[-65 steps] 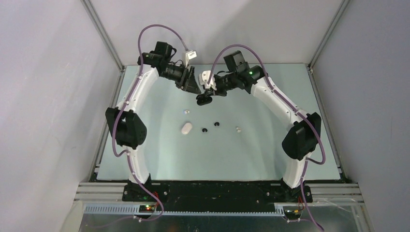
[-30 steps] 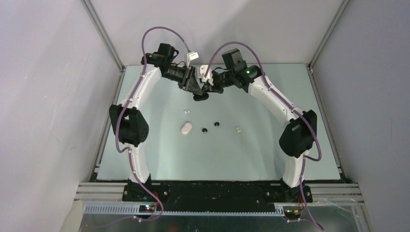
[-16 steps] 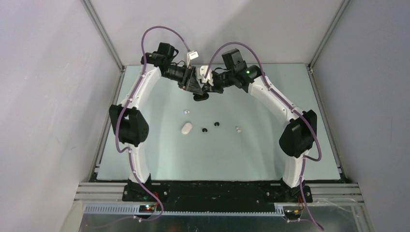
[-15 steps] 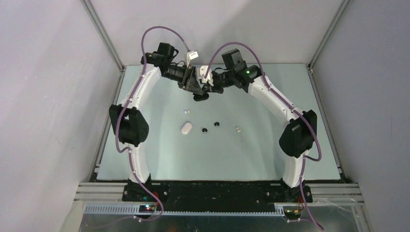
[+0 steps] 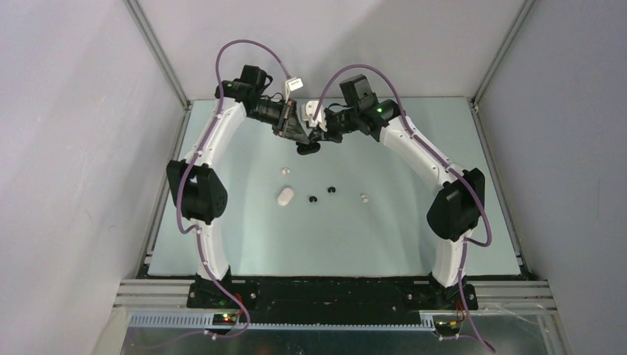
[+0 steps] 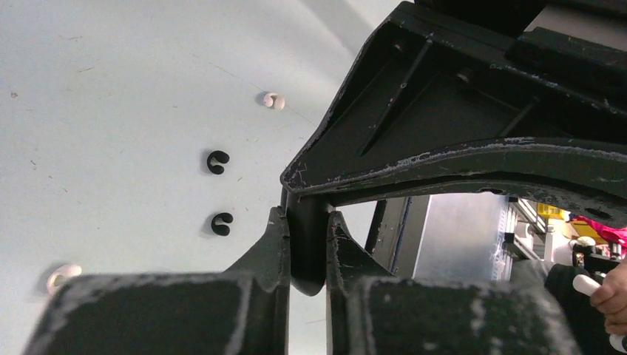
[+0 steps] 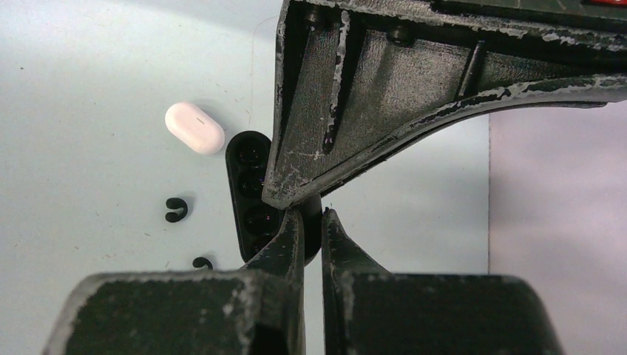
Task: Insert the wireless bluetooth earbuds into the charging case
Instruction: Open the charging case, then pick up the earbud from the center of the board, then place the earbud in the charging case.
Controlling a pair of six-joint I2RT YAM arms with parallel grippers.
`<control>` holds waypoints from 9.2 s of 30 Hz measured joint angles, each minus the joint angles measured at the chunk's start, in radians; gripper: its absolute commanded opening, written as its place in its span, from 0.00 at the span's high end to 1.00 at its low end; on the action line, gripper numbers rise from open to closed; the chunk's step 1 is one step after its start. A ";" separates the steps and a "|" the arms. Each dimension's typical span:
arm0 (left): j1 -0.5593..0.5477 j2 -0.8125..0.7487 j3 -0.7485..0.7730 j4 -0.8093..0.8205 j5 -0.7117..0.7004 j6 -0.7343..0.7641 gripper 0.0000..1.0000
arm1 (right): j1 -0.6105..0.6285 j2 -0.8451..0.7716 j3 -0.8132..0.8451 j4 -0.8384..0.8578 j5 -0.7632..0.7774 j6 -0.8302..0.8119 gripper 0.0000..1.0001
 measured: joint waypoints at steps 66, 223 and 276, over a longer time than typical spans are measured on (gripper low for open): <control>0.059 -0.599 -0.645 0.377 -0.506 0.225 1.00 | -0.072 0.262 -0.141 0.068 -0.123 0.416 0.54; -0.149 -0.495 -0.670 0.691 -0.329 0.111 1.00 | 0.097 -0.214 -0.149 -0.162 0.167 -0.479 1.00; -0.157 -0.507 -0.670 0.691 -0.342 0.162 1.00 | 0.118 -0.101 -0.020 -0.256 0.250 -0.361 0.76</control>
